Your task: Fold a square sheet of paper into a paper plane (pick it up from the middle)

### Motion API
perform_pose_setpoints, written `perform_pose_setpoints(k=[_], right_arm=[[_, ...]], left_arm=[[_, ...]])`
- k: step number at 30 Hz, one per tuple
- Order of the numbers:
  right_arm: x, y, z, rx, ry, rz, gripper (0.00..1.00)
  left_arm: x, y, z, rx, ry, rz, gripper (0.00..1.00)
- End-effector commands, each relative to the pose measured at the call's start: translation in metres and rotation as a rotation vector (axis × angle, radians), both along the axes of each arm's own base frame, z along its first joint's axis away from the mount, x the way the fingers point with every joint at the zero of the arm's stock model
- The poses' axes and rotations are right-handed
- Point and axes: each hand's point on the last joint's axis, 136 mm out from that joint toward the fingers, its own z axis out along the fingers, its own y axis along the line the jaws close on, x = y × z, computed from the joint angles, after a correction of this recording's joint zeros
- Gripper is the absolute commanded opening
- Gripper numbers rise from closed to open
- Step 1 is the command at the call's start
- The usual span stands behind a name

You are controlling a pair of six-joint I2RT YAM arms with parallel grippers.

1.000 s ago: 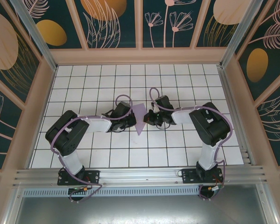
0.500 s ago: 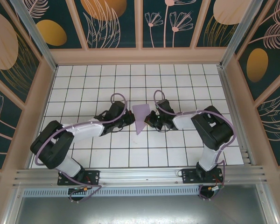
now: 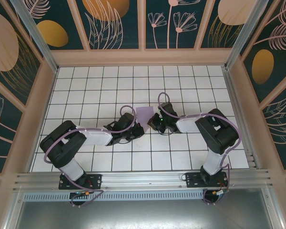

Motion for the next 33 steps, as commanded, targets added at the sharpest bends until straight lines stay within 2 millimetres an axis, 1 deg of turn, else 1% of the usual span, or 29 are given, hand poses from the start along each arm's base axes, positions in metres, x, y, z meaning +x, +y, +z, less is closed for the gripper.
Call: perform_pose_setpoints(k=[1, 6, 10, 16, 18, 20, 22, 26, 30, 33], right_arm=[[-0.009, -0.014, -0.017, -0.077, 0.046, -0.031, 0.00], [-0.007, -0.011, -0.015, -0.073, 0.038, -0.016, 0.00], [-0.001, -0.006, -0.005, -0.062, -0.014, 0.027, 0.00], [0.014, 0.009, 0.034, -0.010, -0.189, 0.149, 0.00], [0.015, 0.011, 0.042, -0.003, -0.229, 0.192, 0.00], [0.014, 0.014, 0.050, 0.005, -0.269, 0.240, 0.03], [0.011, 0.013, 0.053, -0.004, -0.294, 0.277, 0.07], [0.003, 0.010, 0.052, -0.008, -0.320, 0.355, 0.11], [-0.010, 0.017, 0.049, 0.024, -0.319, 0.433, 0.12], [-0.020, 0.023, 0.041, 0.019, -0.306, 0.478, 0.11]], left_arm=[[0.007, -0.003, 0.003, -0.004, -0.011, 0.026, 0.03], [0.004, 0.001, -0.006, 0.002, 0.012, 0.036, 0.02], [-0.002, 0.004, -0.012, 0.002, 0.032, 0.038, 0.01], [-0.008, 0.012, -0.018, 0.013, 0.048, 0.047, 0.00], [-0.009, 0.014, -0.019, 0.019, 0.048, 0.050, 0.00], [-0.009, 0.014, -0.020, 0.022, 0.048, 0.053, 0.00], [-0.009, 0.014, -0.020, 0.022, 0.049, 0.052, 0.00], [-0.009, 0.018, -0.022, 0.030, 0.051, 0.067, 0.00], [-0.009, 0.022, -0.023, 0.034, 0.055, 0.090, 0.00], [-0.010, 0.024, -0.025, 0.032, 0.062, 0.110, 0.00]])
